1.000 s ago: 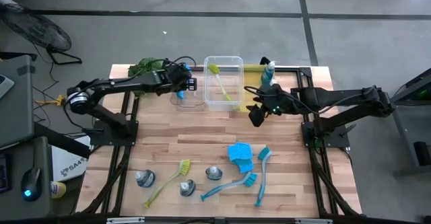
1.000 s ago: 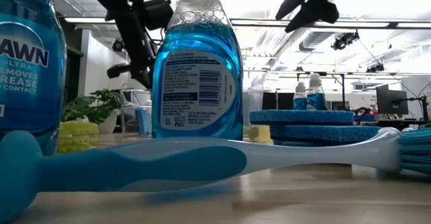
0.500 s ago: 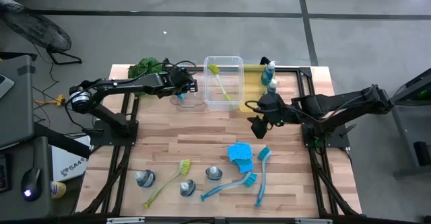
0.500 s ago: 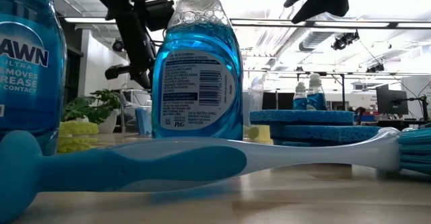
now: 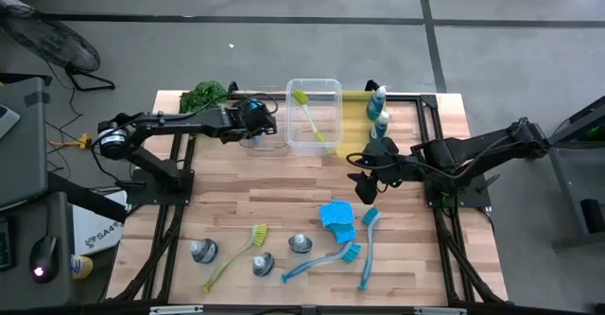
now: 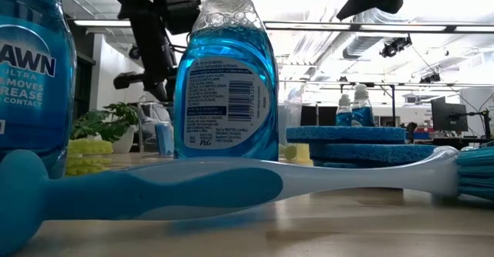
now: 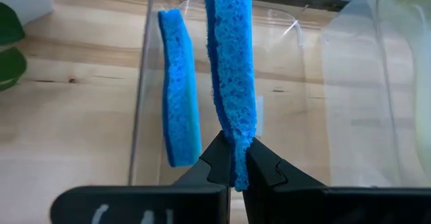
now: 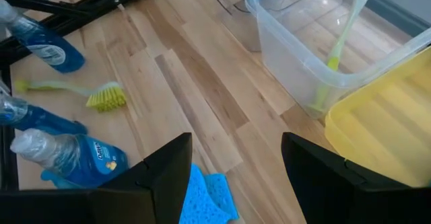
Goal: Pick & Place Kitchen Sink Supplies
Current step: Put the sponge into the transparent bin
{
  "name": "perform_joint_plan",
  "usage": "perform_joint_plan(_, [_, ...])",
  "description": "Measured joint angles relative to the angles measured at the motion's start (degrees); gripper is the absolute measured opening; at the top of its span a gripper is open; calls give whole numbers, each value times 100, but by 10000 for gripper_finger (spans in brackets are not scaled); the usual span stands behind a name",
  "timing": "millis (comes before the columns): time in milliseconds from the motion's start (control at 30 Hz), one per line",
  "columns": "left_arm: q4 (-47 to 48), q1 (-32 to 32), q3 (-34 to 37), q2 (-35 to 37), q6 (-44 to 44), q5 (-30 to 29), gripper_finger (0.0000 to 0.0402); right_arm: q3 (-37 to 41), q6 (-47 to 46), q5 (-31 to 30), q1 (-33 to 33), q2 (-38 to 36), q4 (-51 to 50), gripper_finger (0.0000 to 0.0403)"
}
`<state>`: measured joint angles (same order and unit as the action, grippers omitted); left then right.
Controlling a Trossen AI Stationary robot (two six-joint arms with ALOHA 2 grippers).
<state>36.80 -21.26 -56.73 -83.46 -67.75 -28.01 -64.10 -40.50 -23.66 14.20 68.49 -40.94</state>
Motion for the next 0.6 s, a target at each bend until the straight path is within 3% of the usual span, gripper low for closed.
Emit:
perform_joint_plan(400, [55,-9,0,0,185,159,11,0,25,25,9,0,54,222])
perform_joint_plan(600, [44,-9,0,0,192,221,38,0,42,180,9,0,48,222])
